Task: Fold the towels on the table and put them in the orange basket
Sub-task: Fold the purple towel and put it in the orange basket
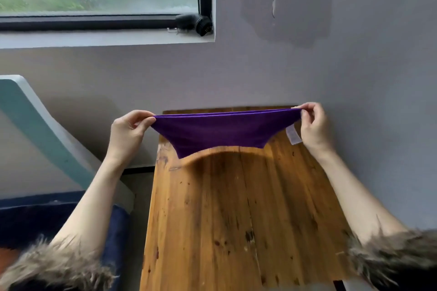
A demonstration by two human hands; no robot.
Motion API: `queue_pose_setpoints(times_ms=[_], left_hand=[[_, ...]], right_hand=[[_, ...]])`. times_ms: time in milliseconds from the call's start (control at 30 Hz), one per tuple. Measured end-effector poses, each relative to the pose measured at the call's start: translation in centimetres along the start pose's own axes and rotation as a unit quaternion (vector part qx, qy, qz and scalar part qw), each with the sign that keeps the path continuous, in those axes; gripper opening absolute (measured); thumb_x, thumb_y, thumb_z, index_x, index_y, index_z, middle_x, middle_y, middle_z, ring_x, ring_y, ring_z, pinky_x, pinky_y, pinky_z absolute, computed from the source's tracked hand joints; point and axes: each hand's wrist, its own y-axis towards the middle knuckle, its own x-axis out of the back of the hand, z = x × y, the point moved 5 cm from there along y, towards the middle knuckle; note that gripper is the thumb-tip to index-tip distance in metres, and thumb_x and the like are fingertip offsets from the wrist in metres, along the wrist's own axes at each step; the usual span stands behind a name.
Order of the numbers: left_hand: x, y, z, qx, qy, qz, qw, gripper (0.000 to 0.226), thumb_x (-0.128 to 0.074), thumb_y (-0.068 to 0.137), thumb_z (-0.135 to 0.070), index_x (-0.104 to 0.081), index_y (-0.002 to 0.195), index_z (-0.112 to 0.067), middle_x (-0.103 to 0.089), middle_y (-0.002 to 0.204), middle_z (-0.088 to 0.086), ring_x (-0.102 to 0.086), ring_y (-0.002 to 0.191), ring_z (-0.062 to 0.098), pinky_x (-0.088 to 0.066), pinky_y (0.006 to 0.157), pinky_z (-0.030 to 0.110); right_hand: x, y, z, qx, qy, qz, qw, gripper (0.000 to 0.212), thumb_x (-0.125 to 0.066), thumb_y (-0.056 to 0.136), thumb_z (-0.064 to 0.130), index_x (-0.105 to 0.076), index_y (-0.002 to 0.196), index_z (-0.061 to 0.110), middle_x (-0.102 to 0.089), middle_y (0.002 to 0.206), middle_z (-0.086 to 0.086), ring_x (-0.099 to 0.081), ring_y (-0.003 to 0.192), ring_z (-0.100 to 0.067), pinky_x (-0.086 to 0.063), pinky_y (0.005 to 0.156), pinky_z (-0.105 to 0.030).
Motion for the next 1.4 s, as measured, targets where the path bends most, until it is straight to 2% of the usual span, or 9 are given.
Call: queue_pose_setpoints(times_ms=[133, 233, 367, 467, 567, 667, 767, 967, 1400], left_hand=[[-1.5, -5.2, 3.5, 0.047, 0.029, 0.076, 0.996, 0.023, -0.064, 0.086, -0.007, -0.065, 0.079, -0.029, -0.066, 0.073, -0.029, -0.058, 0.07, -0.01, -0.042, 0.068, 0.004], [-3.3, -10.3, 7.4, 0.117, 0.075, 0.159, 0.977, 0.018, -0.064, 0.086, -0.01, -0.066, 0.079, -0.026, -0.067, 0.072, -0.017, -0.06, 0.073, -0.006, -0.044, 0.069, 0.011], [-5.1, -14.7, 11.3, 0.19, 0.125, 0.277, 0.933, 0.013, -0.067, 0.085, -0.015, -0.069, 0.075, -0.022, -0.07, 0.078, -0.002, -0.064, 0.081, 0.017, -0.049, 0.078, 0.034], [-5.6, -16.9, 12.2, 0.239, 0.096, 0.333, 0.907, 0.01, -0.065, 0.087, -0.015, -0.07, 0.079, -0.02, -0.071, 0.082, 0.001, -0.065, 0.084, 0.018, -0.05, 0.079, 0.03], [-8.5, -19.7, 14.7, 0.282, 0.102, 0.389, 0.871, 0.008, -0.062, 0.089, -0.017, -0.07, 0.085, -0.017, -0.07, 0.086, 0.002, -0.065, 0.087, 0.017, -0.051, 0.08, 0.031], [-8.2, -20.1, 14.5, 0.276, 0.086, 0.35, 0.891, 0.009, -0.061, 0.089, -0.018, -0.068, 0.083, -0.02, -0.069, 0.084, -0.002, -0.064, 0.083, 0.014, -0.051, 0.074, 0.026], [-7.8, -18.0, 13.6, 0.246, 0.076, 0.287, 0.923, 0.011, -0.059, 0.091, -0.019, -0.066, 0.084, -0.023, -0.067, 0.084, -0.009, -0.061, 0.081, 0.007, -0.046, 0.067, 0.019], [-10.0, -14.2, 15.1, 0.209, 0.092, 0.189, 0.955, 0.011, -0.058, 0.092, -0.018, -0.068, 0.091, -0.015, -0.065, 0.081, -0.005, -0.057, 0.071, 0.001, -0.042, 0.065, 0.015], [-14.7, -10.4, 22.4, 0.229, 0.103, 0.138, 0.958, 0.014, -0.058, 0.091, -0.02, -0.068, 0.092, -0.012, -0.063, 0.078, -0.002, -0.052, 0.066, 0.001, -0.041, 0.066, 0.021]], right_hand=[[-0.2, -4.2, -3.9, -0.054, -0.008, 0.055, 0.997, 0.014, -0.044, 0.095, 0.003, -0.055, 0.095, 0.012, -0.062, 0.098, -0.011, -0.057, 0.089, -0.018, -0.039, 0.066, -0.001], [-0.4, -8.7, -8.3, -0.129, -0.05, 0.133, 0.981, 0.014, -0.045, 0.094, 0.001, -0.057, 0.096, 0.008, -0.061, 0.098, -0.011, -0.06, 0.089, -0.022, -0.044, 0.068, -0.007], [-0.4, -13.1, -13.2, -0.228, -0.128, 0.227, 0.938, 0.015, -0.048, 0.092, 0.0, -0.062, 0.097, 0.001, -0.063, 0.097, -0.015, -0.056, 0.088, -0.022, -0.042, 0.07, -0.018], [0.4, -14.9, -14.6, -0.282, -0.144, 0.283, 0.905, 0.015, -0.048, 0.091, 0.0, -0.061, 0.094, 0.004, -0.062, 0.087, -0.013, -0.055, 0.084, -0.022, -0.039, 0.07, -0.025], [0.3, -17.7, -19.0, -0.342, -0.16, 0.337, 0.863, 0.016, -0.049, 0.089, -0.003, -0.06, 0.084, 0.006, -0.06, 0.072, -0.006, -0.054, 0.079, -0.022, -0.041, 0.06, -0.019], [0.4, -18.2, -19.2, -0.346, -0.127, 0.31, 0.876, 0.022, -0.05, 0.088, -0.003, -0.059, 0.075, 0.011, -0.061, 0.074, -0.01, -0.056, 0.078, -0.026, -0.045, 0.064, -0.027], [-0.1, -16.7, -18.6, -0.348, -0.076, 0.266, 0.896, 0.012, -0.05, 0.089, -0.002, -0.061, 0.089, 0.005, -0.062, 0.088, -0.016, -0.056, 0.074, -0.024, -0.049, 0.055, -0.02], [-3.4, -12.9, -20.7, -0.317, 0.003, 0.216, 0.924, 0.015, -0.051, 0.092, 0.003, -0.06, 0.089, 0.015, -0.065, 0.081, -0.005, -0.06, 0.069, -0.009, -0.05, 0.064, -0.025], [-9.7, -10.1, -26.1, -0.296, 0.013, 0.151, 0.943, 0.012, -0.051, 0.093, 0.005, -0.061, 0.098, 0.01, -0.064, 0.079, 0.0, -0.057, 0.054, 0.009, -0.042, 0.05, -0.007]])
